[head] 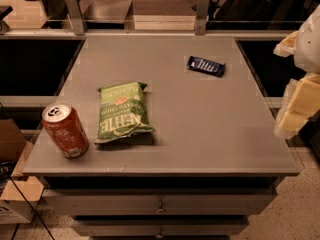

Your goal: Pick rxbar blueberry

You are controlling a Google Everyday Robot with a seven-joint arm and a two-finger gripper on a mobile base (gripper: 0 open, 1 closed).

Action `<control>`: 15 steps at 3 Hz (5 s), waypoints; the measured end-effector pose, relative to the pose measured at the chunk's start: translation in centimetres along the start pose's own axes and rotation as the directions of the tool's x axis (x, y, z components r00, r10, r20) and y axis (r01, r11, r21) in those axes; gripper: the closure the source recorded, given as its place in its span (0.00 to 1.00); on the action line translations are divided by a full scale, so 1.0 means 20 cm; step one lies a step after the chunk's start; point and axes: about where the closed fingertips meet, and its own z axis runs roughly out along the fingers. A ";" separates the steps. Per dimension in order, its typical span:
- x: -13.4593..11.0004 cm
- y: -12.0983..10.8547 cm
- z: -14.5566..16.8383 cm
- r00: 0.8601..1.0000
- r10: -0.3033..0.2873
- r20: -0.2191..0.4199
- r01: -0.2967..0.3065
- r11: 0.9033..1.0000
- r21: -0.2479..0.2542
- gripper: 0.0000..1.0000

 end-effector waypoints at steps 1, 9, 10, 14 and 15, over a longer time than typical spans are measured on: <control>0.00 0.00 0.00 1.000 0.000 0.000 0.000 1.000 0.000 0.00; -0.32 -0.67 0.40 0.815 0.230 0.532 -0.249 0.968 -0.036 0.00; -0.43 -0.84 0.49 0.759 0.266 0.594 -0.305 0.952 -0.036 0.00; -0.53 -1.18 0.97 0.745 0.354 0.566 -0.389 0.919 -0.063 0.00; -0.51 -1.18 1.07 0.756 0.374 0.538 -0.402 0.913 -0.071 0.00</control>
Offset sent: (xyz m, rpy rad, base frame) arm 0.0027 0.0014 -0.0020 0.0722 -0.0064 0.0068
